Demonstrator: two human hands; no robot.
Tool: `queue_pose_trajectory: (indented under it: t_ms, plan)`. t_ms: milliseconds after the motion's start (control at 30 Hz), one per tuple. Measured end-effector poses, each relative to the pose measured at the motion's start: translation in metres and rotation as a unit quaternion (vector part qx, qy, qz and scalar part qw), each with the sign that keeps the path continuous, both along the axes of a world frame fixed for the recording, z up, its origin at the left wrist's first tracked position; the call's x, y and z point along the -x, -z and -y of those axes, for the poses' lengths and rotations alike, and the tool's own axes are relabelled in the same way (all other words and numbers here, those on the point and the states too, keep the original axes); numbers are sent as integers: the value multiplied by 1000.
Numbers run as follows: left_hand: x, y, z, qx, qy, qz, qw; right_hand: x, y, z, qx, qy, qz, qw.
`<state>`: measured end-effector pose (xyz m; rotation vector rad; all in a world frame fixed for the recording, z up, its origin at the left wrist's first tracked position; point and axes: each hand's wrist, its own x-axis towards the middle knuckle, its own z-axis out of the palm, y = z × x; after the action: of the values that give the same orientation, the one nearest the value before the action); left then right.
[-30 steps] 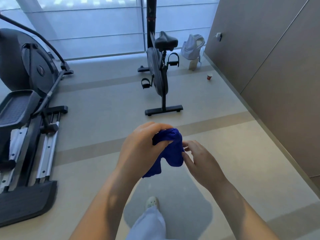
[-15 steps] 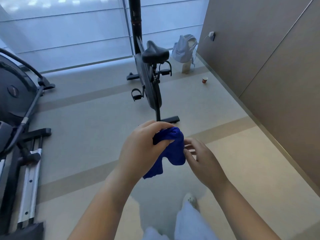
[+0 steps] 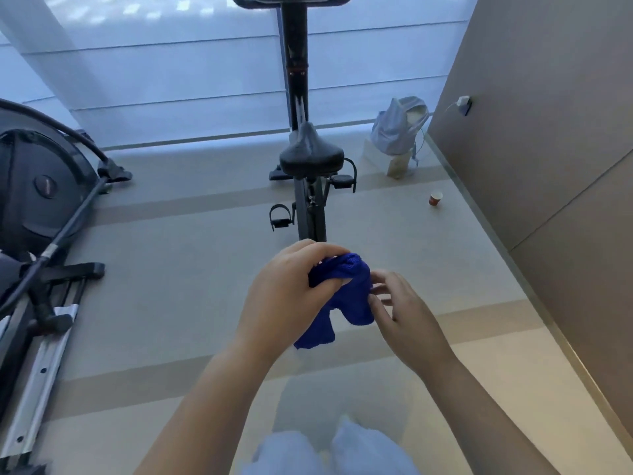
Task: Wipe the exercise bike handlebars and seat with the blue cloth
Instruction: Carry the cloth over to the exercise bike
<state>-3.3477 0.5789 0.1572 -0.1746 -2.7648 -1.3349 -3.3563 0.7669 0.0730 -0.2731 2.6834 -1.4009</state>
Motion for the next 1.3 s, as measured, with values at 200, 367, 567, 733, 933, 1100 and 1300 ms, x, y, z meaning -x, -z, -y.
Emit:
queue_pose_trajectory:
  t_ms: [200,367,567,733,933,1100,1300]
  plan:
    - [70,2,-17,-3,-19,-2,1000,82,5,-16,0,-22,-1,1000]
    - [137,9,-13,7,-25,-4,1000,146,14,-8,11,-37,5,999]
    - [239,11,-1,15,-11,-24,1000,247,15,4,-16,-34,-17,999]
    - [323,-3,-1,6,11,-40,999,325,-1,4,-12,-2,-42,999]
    - [405,-14,-19,2,39,-45,998,399,-8,-10,0,34,-57,998]
    - [468,-17,-44,-4,16,-50,999,466,-13,-35,14,24,-67,997]
    - [543,-23,-89,-21,-59,-74,995,568,-19,-77,18,-41,-86,995]
